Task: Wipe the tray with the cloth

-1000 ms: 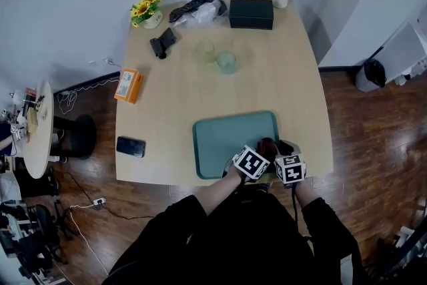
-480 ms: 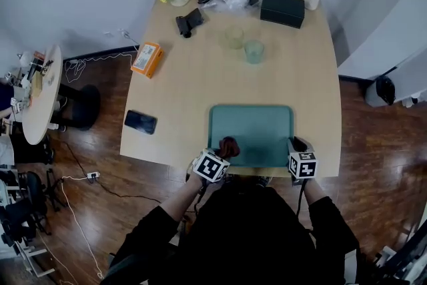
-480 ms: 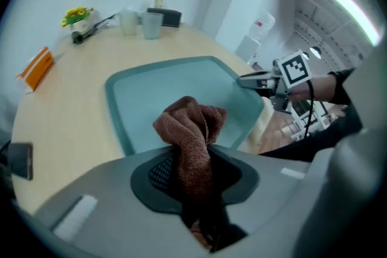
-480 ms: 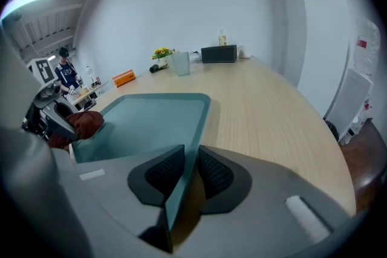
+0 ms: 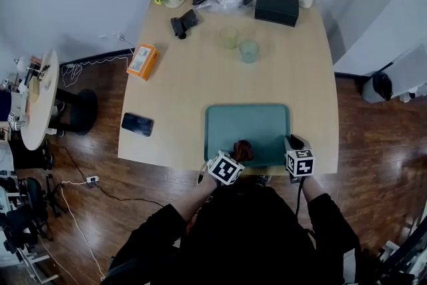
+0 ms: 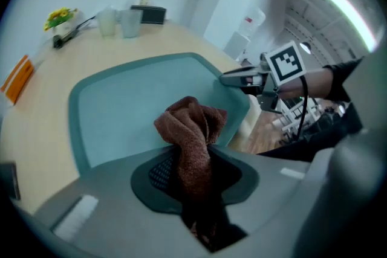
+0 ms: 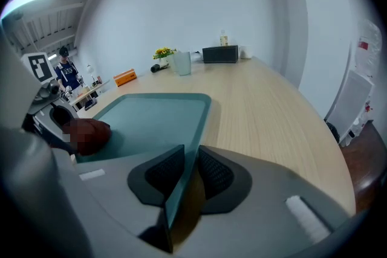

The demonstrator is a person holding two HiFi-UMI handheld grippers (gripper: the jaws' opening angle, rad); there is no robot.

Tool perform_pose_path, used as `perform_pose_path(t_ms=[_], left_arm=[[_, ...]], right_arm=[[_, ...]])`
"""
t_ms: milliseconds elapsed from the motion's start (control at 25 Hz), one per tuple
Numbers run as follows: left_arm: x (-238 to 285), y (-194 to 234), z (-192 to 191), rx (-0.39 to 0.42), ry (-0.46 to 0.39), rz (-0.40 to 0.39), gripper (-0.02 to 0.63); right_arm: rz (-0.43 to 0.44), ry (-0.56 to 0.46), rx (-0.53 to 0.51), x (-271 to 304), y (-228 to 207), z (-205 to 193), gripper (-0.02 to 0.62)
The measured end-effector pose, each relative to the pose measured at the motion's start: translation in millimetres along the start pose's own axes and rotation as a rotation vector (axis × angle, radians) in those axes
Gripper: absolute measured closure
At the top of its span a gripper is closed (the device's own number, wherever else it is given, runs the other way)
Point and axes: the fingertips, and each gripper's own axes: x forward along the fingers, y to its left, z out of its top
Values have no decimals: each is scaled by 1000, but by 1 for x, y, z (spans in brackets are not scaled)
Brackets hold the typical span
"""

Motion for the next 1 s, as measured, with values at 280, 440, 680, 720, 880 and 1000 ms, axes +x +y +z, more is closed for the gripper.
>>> perform_pose_path(t_ms=[280, 440, 680, 720, 880, 1000], left_arm=[[50, -105, 74, 369, -3, -183, 526], [61, -97, 76, 350, 39, -199, 526], [66, -35, 138, 390, 28, -50, 526], [68, -24, 153, 398, 26, -29, 526], [74, 15, 199, 490, 65, 66, 526], [78, 24, 207, 538, 93, 81, 526]], right_arm=[[-3, -8, -6, 0, 4, 3, 520], [1, -3, -7, -1, 4, 1, 520], [-4, -9, -18, -2, 6, 0, 520], [0, -8, -18, -2, 6, 1, 520], [9, -4, -12, -2, 6, 2, 520], [6, -9, -15, -2, 4, 1, 520]])
